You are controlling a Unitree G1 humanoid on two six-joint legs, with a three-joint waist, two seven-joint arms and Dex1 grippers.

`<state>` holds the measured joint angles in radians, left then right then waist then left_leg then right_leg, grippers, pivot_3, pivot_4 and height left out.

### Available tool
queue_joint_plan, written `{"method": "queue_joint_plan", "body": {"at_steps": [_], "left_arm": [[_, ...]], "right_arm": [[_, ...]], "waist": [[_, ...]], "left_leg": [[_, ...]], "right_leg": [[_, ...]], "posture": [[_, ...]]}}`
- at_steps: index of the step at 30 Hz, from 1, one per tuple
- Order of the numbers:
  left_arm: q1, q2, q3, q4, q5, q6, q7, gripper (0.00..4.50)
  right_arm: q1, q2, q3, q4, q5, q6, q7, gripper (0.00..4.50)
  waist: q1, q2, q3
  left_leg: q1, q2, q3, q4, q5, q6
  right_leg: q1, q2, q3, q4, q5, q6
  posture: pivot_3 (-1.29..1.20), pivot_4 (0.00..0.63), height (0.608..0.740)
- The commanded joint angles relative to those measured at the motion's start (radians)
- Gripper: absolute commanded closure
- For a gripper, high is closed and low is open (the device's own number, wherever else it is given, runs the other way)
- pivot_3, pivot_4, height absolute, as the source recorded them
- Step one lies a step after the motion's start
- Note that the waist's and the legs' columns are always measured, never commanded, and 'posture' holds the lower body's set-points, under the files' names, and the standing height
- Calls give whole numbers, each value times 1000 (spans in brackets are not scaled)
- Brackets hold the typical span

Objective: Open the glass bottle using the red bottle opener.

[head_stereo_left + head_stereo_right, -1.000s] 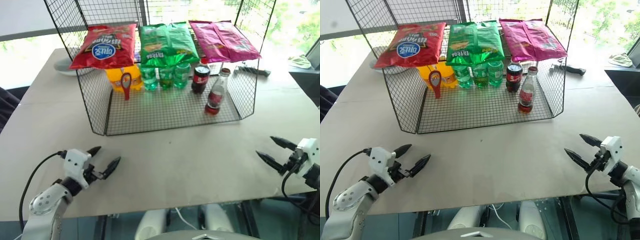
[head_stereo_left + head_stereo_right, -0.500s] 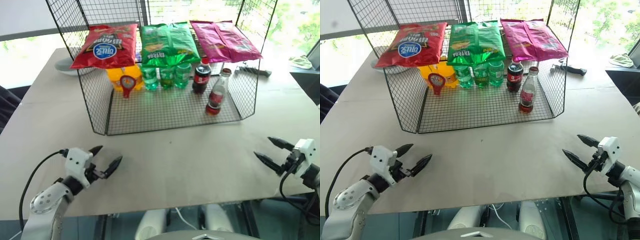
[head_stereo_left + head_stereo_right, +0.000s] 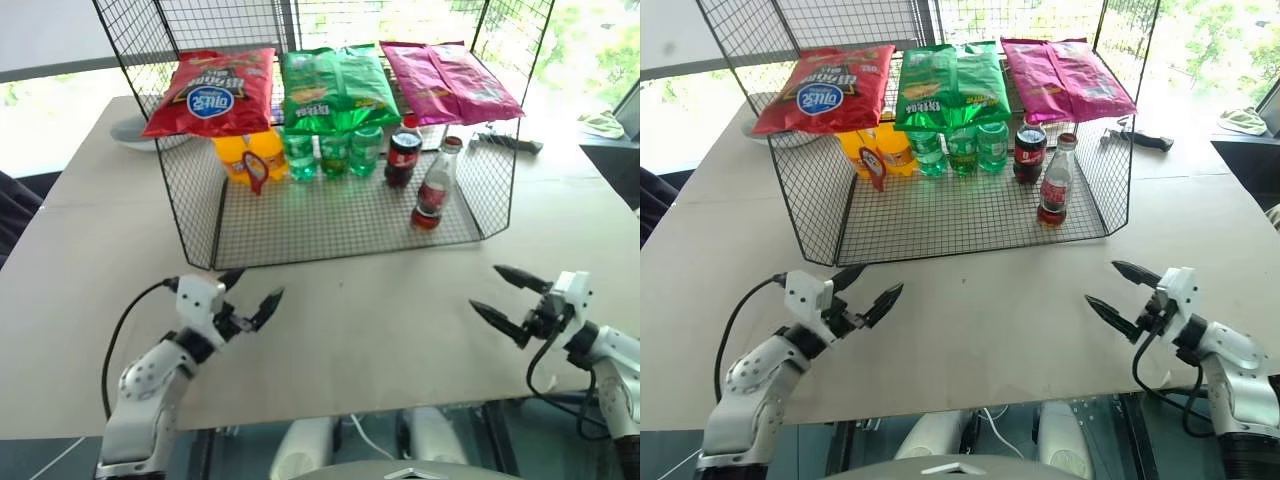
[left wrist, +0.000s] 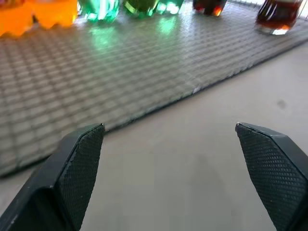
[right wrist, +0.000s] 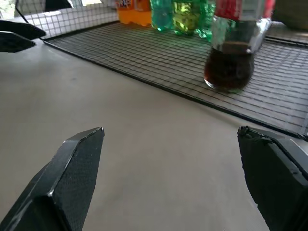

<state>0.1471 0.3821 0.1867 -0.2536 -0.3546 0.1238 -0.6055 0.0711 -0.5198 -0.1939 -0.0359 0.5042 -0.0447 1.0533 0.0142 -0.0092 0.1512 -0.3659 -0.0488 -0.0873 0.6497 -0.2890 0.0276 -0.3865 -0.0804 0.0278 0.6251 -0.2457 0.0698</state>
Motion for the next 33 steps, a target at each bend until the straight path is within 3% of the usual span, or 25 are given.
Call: {"method": "queue_joint_plan", "body": {"at_steps": [1, 12, 30, 33], "left_arm": [[-101, -55, -25, -27, 19, -17, 85, 0], [-356, -102, 17, 123, 104, -115, 264, 0], [-628, -48, 38, 454, 102, -262, 231, 0], [-631, -53, 35, 462, 88, -267, 213, 815]], "right_arm": [[0, 35, 61, -184, 55, 65, -40, 9], [-72, 133, 195, -385, 70, 172, -183, 9], [-125, 194, 263, -388, 35, 154, -233, 9], [-126, 199, 267, -383, 29, 146, -233, 0]], "waist": [[1, 0, 0], [0, -1, 0], [-2, -2, -1], [-3, -2, -1]], "left_leg": [[0, 0, 0, 0, 0, 0], [-1, -1, -1, 1, 1, -2], [-4, -1, -2, 3, 2, -3], [-4, -1, -1, 3, 2, -3]], "right_leg": [[0, 0, 0, 0, 0, 0], [-1, 6, -1, 1, 0, 0], [-5, 7, -1, 2, 0, 0], [-5, 8, -1, 2, 0, 0]], "posture": [[0, 150, 740], [0, 150, 740], [0, 150, 740], [0, 150, 740]]}}
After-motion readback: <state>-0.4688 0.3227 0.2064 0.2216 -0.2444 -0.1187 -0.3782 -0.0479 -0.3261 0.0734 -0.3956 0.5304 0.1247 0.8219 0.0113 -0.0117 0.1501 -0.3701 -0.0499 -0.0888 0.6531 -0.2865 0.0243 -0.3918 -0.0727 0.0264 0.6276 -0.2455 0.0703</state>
